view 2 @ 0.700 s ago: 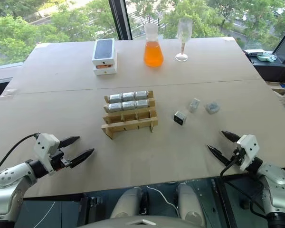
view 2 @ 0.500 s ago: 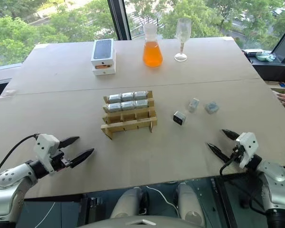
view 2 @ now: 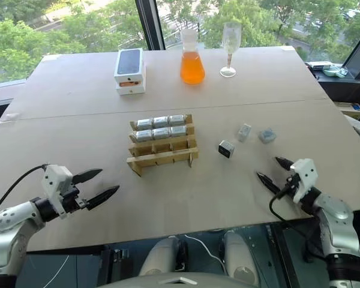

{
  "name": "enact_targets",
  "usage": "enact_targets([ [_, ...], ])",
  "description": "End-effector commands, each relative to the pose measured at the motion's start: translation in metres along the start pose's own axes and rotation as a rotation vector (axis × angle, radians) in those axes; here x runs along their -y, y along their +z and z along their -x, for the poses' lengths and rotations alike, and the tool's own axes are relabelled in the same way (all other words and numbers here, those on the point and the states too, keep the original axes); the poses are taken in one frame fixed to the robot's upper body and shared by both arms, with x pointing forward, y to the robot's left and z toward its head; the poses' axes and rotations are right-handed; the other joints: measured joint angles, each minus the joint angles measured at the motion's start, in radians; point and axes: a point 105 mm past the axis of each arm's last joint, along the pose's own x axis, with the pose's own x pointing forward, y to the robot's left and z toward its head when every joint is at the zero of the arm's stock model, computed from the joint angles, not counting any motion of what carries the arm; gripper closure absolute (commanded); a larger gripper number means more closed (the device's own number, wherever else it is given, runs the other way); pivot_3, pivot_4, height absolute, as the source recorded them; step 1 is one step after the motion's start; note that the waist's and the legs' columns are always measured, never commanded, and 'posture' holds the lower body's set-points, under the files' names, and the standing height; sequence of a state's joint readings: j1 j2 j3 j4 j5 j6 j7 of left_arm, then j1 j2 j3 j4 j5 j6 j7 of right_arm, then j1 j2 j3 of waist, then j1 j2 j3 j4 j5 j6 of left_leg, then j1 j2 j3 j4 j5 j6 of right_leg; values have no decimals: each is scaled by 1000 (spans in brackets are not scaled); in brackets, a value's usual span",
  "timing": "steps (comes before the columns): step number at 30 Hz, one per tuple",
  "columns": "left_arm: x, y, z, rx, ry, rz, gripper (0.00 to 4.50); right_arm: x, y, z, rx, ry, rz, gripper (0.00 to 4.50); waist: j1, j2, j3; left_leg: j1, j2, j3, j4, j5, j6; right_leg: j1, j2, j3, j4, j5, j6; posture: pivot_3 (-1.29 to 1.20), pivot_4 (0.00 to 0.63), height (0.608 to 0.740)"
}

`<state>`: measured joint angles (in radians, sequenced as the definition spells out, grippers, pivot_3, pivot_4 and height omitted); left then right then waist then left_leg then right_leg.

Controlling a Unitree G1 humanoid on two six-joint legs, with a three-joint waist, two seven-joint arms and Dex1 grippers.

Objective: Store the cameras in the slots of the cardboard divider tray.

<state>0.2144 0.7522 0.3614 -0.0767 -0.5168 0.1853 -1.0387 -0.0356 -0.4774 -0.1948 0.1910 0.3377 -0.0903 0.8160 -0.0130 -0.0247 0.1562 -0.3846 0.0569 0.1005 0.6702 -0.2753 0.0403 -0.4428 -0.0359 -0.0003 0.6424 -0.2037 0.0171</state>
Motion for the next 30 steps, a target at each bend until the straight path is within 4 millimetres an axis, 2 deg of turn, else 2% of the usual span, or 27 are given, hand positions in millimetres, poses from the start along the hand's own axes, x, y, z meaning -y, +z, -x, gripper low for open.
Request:
enact_targets([
  [1, 10, 53, 2, 118, -160, -100, 0, 20, 17, -19, 29, -134, 22, 51, 0, 0, 0, 0, 0, 0, 0, 0, 0, 0, 0, 0, 0, 0, 0, 0, 150, 740],
  [5, 25, 94, -4, 165, -323, -166, 0, 30, 13, -43, -49, -197, -19, 51, 0, 0, 0, -3, 0, 0, 0, 0, 0, -2, 1, 0, 0, 2, -4, 0, 150, 740],
  [7, 27, 105, -10, 175, -346, -208, 0, 38, 10, -51, -105, -239, -29, 51, -1, 0, 0, -3, -1, 1, 0, 0, 0, -2, 1, 1, 0, 2, -4, 0, 150, 740],
  [9, 30, 111, -13, 189, -362, -215, 0, 42, 16, -57, -96, -252, -20, 51, -3, 0, 0, -3, -2, 3, 0, 0, 0, -3, 1, 3, 0, 2, -4, 0, 150, 740],
  [13, 37, 111, -16, 178, -387, -228, 0, 48, 17, -61, -96, -280, -21, 51, -5, 0, 0, -3, -2, 4, 0, 0, 0, -4, 3, 4, 0, 2, -3, 0, 150, 740],
  [22, 35, 106, -15, 178, -373, -219, 0, 62, 29, -60, -32, -306, -29, 51, -5, 0, 0, -2, -2, 5, 0, 0, 0, -4, 4, 6, 1, 2, -3, 0, 150, 740],
  [30, 35, 103, -15, 173, -370, -215, 0, 67, 36, -57, -44, -196, 36, 51, -4, 0, 0, -3, -2, 6, 0, 0, 0, -4, 4, 7, 1, 3, -3, 0, 150, 740],
])
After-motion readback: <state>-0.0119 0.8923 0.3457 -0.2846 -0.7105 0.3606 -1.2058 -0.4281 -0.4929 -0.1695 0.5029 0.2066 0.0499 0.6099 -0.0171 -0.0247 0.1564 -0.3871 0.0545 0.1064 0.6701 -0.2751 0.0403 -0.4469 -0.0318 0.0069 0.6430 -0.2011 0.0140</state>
